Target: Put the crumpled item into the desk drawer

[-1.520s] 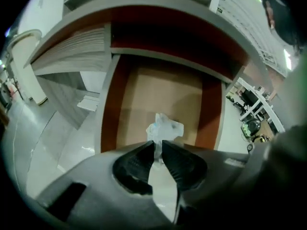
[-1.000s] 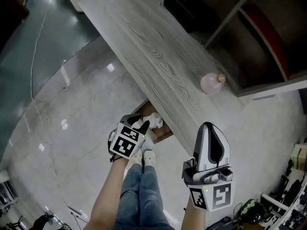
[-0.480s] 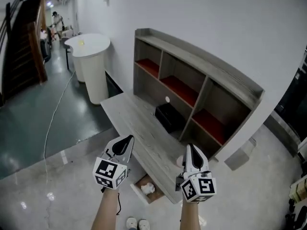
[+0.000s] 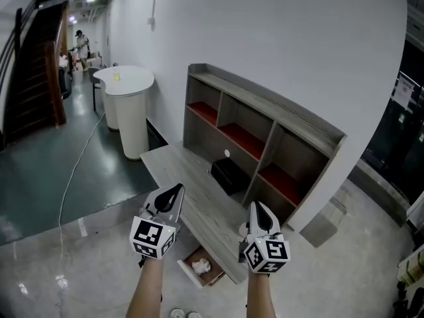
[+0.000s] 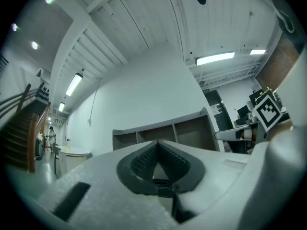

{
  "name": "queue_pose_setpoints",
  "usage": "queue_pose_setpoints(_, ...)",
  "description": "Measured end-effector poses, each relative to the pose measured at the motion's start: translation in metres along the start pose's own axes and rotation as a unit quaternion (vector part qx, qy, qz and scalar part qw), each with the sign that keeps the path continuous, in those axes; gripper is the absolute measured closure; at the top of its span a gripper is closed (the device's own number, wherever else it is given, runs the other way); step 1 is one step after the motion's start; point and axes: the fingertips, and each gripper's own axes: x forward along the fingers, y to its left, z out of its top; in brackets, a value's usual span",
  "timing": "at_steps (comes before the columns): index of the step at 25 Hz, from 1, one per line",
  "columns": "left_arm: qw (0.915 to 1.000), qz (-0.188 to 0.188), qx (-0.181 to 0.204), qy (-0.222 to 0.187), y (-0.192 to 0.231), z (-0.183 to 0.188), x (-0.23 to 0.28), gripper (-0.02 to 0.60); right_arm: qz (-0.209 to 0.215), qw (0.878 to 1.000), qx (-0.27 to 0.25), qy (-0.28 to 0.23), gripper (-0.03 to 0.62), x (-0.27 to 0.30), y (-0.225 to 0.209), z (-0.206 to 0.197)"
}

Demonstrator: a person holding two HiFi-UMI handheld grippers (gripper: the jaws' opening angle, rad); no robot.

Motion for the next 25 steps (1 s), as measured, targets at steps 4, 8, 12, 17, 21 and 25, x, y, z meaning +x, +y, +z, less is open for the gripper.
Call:
queue_pose_setpoints(4, 1.0, -0.003, -0.004, 0.005, -0.006, -0.004, -0.004, 0.581, -0.001, 1.0, -0.001, -0.001, 0.585, -0.007, -0.001, 0.001)
queue_pose_setpoints(8, 1.0, -0.008, -0.001, 0.004, -0.012, -0.001, -0.003, 0.581, 0.004, 1.0, -0.006, 0.002, 0.585, -0.01, 0.001, 0.0)
queue_pose_setpoints(12, 0.9999, -0.014, -0.001, 0.009, -0.018, -0.004, -0.001, 0.581, 0.006, 1.0, -0.004, 0.003, 0.585, -0.011, 0.0, 0.0)
queue_pose_setpoints(17, 0.9998, -0.015, -0.005, 0.013, -0.019, -0.008, 0.0, 0.581, 0.008, 1.0, -0.007, 0.006, 0.585, -0.011, 0.0, 0.0)
queue_pose_setpoints(21, 0.9997, -0.018, -0.014, 0.014, -0.018, -0.012, 0.002, 0.581, 0.011, 1.0, -0.009, 0.007, 0.585, -0.009, 0.001, -0.002)
queue_pose_setpoints(25, 0.9995, -0.018, -0.02, 0.017, -0.015, -0.017, 0.002, 0.581, 0.011, 1.0, -0.011, 0.011, 0.585, -0.006, 0.002, -0.004)
